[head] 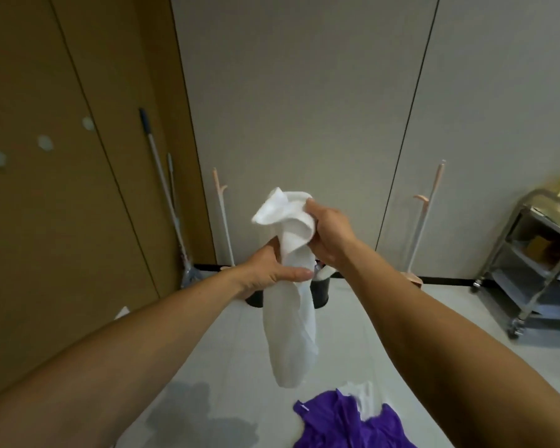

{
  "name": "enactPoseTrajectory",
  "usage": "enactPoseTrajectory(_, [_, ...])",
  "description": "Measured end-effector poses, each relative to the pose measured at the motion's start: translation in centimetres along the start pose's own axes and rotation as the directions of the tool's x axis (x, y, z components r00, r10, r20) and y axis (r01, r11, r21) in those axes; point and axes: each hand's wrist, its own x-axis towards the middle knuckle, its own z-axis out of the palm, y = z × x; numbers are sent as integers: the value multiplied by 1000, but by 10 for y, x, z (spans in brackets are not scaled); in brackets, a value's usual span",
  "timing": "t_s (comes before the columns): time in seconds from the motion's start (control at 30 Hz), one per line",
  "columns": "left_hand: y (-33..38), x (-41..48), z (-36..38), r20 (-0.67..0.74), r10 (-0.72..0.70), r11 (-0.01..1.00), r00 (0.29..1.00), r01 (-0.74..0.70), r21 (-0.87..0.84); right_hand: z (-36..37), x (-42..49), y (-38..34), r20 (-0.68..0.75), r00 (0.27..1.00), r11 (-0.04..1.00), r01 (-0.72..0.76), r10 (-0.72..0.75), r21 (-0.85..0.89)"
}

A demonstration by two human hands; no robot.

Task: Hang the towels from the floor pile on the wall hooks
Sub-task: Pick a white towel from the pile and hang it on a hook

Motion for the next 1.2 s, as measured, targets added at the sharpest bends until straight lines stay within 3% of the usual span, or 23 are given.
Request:
enactPoseTrajectory(0.1, [-1,-2,-9,-219,-107,994,970,96,-58,5,4,1,169,981,993,76,-91,93])
enactPoseTrajectory(0.17, [0,-6,-17,-312,-218,945,925,121,-303,-1,11,2,79,982,985,171,-169,-15])
enactPoseTrajectory(0.23, [8,-12,-25,-346,-259,846,902,38,-532,-12,17,12,-50,982,962,167,-182,-214])
enactPoseTrajectory(0.3, [15,-15,-34,-370,-224,747,902,-85,-660,-18,17,29,-36,998,949,30,-44,-314])
enactPoseTrajectory(0.4, [24,-25,-42,-332,-160,677,930,-141,-722,-10,6,55,203,953,929,-146,224,-341])
enactPoseTrajectory(0.47, [26,-33,-44,-321,-122,723,939,-137,-677,2,1,62,324,914,925,-121,245,-360])
enactPoseTrajectory(0.57, [27,-41,-47,-399,-169,921,901,-1,-390,23,-5,67,395,877,952,-188,273,-242])
enactPoseTrajectory(0.67, [16,-50,-58,-401,-232,964,886,153,-218,38,-6,67,415,859,951,-233,299,-203])
enactPoseTrajectory(0.87, [-12,-66,-83,-82,-256,907,963,210,-366,50,0,68,492,830,960,-277,261,-42])
enactPoseTrajectory(0.93, [-18,-70,-86,-43,-243,906,969,211,-367,54,2,69,489,838,953,-301,243,42])
enactPoseTrajectory(1.0, [-23,-70,-83,-102,-233,945,967,201,-256,59,5,67,453,864,951,-293,217,103])
enactPoseTrajectory(1.07, [-26,-67,-79,-252,-146,986,957,120,-115,64,8,65,391,900,965,-247,194,90])
enactPoseTrajectory(1.2, [-28,-59,-81,-486,45,995,873,4,98,75,9,67,248,952,981,-192,180,26])
